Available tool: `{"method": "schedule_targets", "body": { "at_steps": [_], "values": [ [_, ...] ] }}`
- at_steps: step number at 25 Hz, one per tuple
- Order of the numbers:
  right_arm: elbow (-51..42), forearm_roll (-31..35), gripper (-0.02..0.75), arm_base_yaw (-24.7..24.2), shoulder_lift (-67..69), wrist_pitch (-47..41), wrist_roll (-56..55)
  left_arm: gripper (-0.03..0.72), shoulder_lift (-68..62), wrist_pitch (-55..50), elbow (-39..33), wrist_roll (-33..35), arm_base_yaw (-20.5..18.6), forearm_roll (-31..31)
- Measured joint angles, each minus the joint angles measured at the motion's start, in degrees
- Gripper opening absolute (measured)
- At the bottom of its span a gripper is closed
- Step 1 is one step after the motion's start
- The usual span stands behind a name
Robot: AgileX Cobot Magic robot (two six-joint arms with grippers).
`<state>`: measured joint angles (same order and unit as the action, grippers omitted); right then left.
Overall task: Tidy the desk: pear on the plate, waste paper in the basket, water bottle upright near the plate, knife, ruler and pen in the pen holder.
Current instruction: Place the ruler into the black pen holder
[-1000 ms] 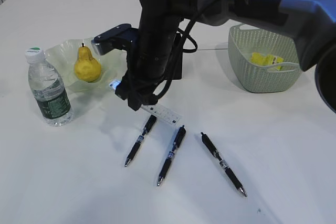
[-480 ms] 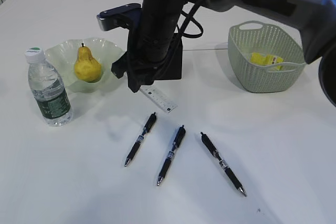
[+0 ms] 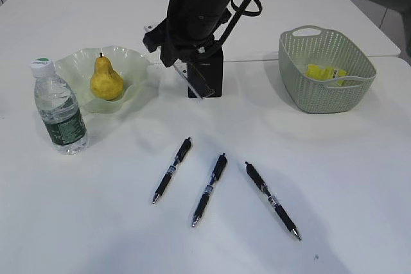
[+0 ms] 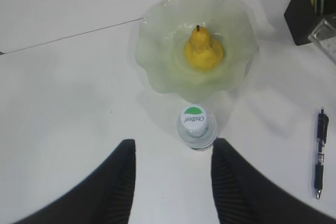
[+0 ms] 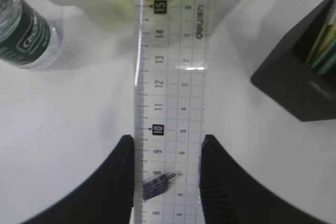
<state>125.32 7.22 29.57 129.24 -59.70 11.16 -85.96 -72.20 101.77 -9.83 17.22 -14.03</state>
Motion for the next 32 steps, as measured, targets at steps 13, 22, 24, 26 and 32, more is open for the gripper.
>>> {"method": "schedule_targets", "body": {
  "at_steps": [13,22,24,26,32],
  "values": [
    [-1.25,-5.39,0.281,-4.51,-0.10,16.61,-1.08,0.331,0.00,0.00,0.00,0.00,0.00,-2.38],
    [-3.55,-6.73,0.281,-7.58,-0.10,32.59,-1.19,0.330,0.00,0.00,0.00,0.00,0.00,-2.37],
    [-3.55,-7.22,0.281,-7.58,-0.10,36.11,-1.19,0.330,0.00,0.00,0.00,0.00,0.00,-2.37],
    [-3.55,-7.22,0.281,-7.58,0.13,38.21,-1.19,0.330,0.00,0.00,0.00,0.00,0.00,-2.37],
    [-3.60,-7.22,0.281,-7.95,3.10,41.75,-1.19,0.330,0.00,0.00,0.00,0.00,0.00,-2.37]
  ]
}}
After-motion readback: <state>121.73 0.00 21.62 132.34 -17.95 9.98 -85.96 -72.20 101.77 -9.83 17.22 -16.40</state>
